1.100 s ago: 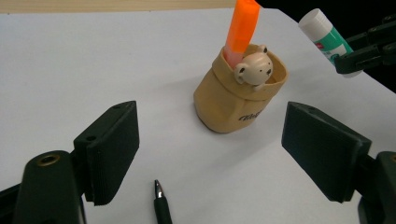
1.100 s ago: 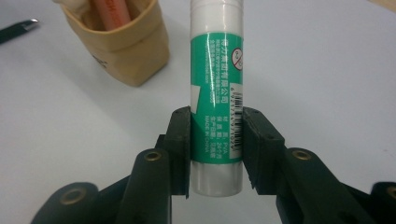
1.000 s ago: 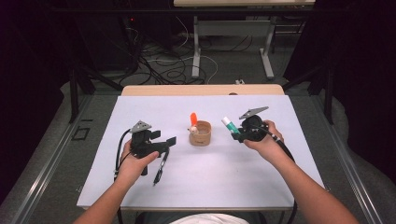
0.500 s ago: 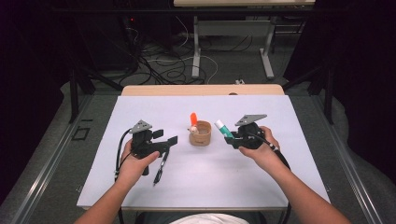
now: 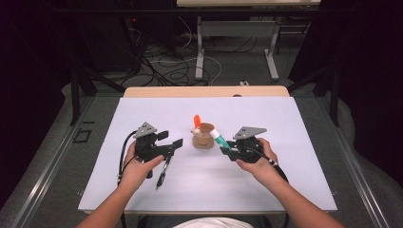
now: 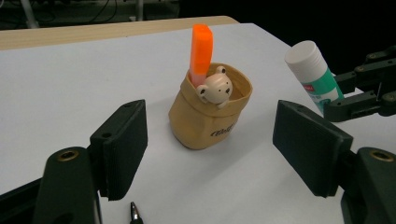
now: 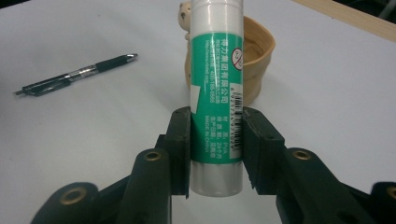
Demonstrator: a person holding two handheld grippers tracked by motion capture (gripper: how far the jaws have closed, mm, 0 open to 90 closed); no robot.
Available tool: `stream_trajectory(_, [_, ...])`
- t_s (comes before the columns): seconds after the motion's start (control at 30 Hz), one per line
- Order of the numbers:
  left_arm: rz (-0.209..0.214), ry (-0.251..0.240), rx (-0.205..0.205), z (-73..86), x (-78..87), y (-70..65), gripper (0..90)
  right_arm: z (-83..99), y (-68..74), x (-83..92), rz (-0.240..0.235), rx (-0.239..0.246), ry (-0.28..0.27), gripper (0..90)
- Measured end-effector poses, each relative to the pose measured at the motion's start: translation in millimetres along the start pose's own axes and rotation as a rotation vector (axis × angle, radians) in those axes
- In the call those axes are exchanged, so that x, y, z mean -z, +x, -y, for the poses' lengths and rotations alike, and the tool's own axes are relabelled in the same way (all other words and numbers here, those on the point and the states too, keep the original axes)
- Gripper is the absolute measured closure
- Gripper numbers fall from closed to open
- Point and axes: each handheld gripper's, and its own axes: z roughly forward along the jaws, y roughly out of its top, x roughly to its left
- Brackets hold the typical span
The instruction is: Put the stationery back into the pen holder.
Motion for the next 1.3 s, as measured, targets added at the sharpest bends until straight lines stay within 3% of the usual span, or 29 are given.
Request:
stream_trajectory(0.13, [0.014,0.005,-0.005,-0.7,0.0,-3.1,28.2,1.8,7.5,-0.9,-0.013,0.016,-0.007,65.5])
stream_trajectory(0.2, [0.035,0.011,0.035,-0.6,0.3,-4.4,30.6,3.6,10.8,-1.8,-0.023,0.015,-0.006,65.5])
stream_trajectory(0.37, [0.057,0.008,0.069,-1.2,1.2,-6.8,33.3,8.1,16.4,-4.6,-0.033,0.016,-0.027,65.6])
stream_trajectory(0.5, [0.068,0.017,0.065,-2.3,2.1,-7.6,36.4,12.0,19.2,-6.5,-0.041,0.009,-0.045,65.6])
stream_trajectory(0.77, [0.105,0.034,0.100,-4.9,1.6,-11.4,43.9,18.3,26.2,-10.7,-0.061,0.013,-0.023,65.6])
stream_trajectory(0.8, [0.109,0.039,0.100,-5.4,1.7,-11.7,44.1,18.9,26.7,-12.0,-0.059,0.017,-0.041,65.5])
stream_trajectory(1.2, [0.196,0.057,0.260,-4.8,-3.5,-20.7,44.4,21.6,33.2,-15.2,-0.088,0.002,-0.067,65.5])
stream_trajectory(1.23, [0.204,0.055,0.279,-4.1,-4.6,-21.7,45.3,21.3,32.6,-15.1,-0.093,0.009,-0.062,65.5])
stream_trajectory(1.3, [0.244,0.076,0.364,-1.8,-8.6,-23.1,46.5,21.6,33.7,-16.9,-0.103,-0.004,-0.077,65.5])
